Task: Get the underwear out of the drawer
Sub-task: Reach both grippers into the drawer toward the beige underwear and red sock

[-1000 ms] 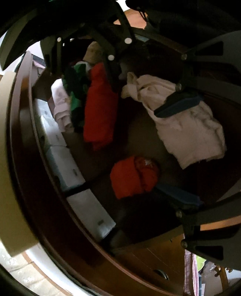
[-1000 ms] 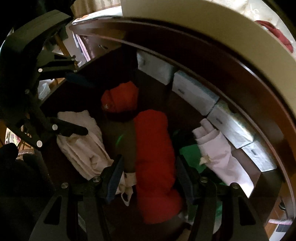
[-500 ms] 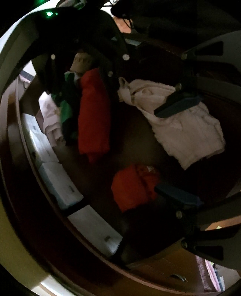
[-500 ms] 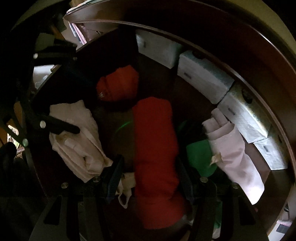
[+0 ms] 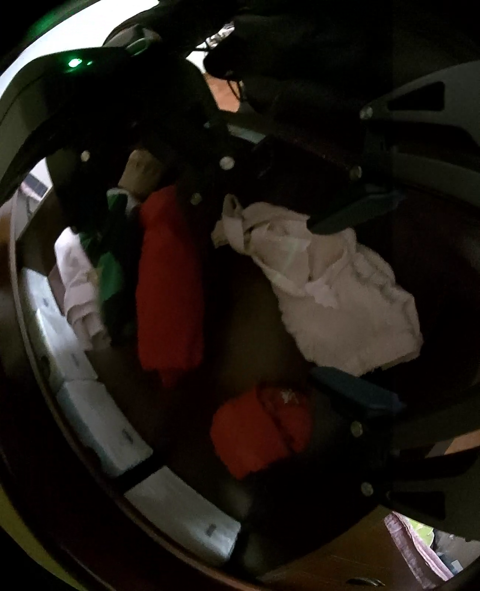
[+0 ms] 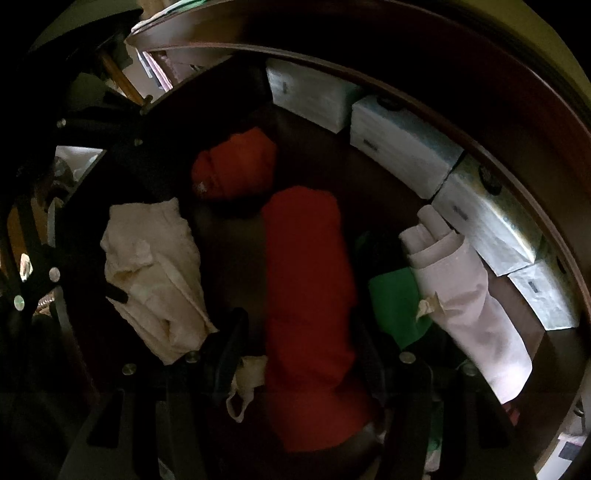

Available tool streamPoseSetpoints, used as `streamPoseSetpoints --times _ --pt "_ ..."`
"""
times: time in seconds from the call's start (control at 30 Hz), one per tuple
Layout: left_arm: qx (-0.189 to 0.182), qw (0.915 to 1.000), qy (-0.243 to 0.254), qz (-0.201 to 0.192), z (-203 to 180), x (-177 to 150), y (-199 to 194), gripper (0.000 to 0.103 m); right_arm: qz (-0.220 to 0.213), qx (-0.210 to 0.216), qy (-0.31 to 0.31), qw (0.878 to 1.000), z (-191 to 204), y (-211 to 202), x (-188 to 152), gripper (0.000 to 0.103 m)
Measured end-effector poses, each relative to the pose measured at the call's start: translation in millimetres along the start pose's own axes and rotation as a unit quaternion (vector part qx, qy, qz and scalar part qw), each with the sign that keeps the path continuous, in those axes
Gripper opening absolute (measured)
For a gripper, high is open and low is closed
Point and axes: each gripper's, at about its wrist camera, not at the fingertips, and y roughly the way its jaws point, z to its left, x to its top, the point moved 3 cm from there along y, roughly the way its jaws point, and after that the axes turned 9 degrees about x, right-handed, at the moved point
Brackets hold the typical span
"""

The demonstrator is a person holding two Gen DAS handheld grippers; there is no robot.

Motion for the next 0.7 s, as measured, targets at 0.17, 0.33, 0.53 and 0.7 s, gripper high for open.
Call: streamPoseSetpoints --times 0.17,0.33,0.53,0.7 --pt "-0.008 0.9991 0.026 0.032 -12 9 19 0.075 0.003 0.005 0.003 1.000 -4 1 0 0.060" --pt "-0.022 0.9984 0.020 0.049 -8 20 31 0.075 0.013 0.011 0.015 1.000 -10 8 2 0.060" --pt "-0.045 0.9968 0.004 0.066 0 27 46 0.076 0.040 0.008 0.016 0.999 -11 21 7 0.060" --pt "-0.042 0.9966 0.012 0.070 -6 35 55 0.089 0.070 0.003 0.016 0.997 -12 33 11 0.060"
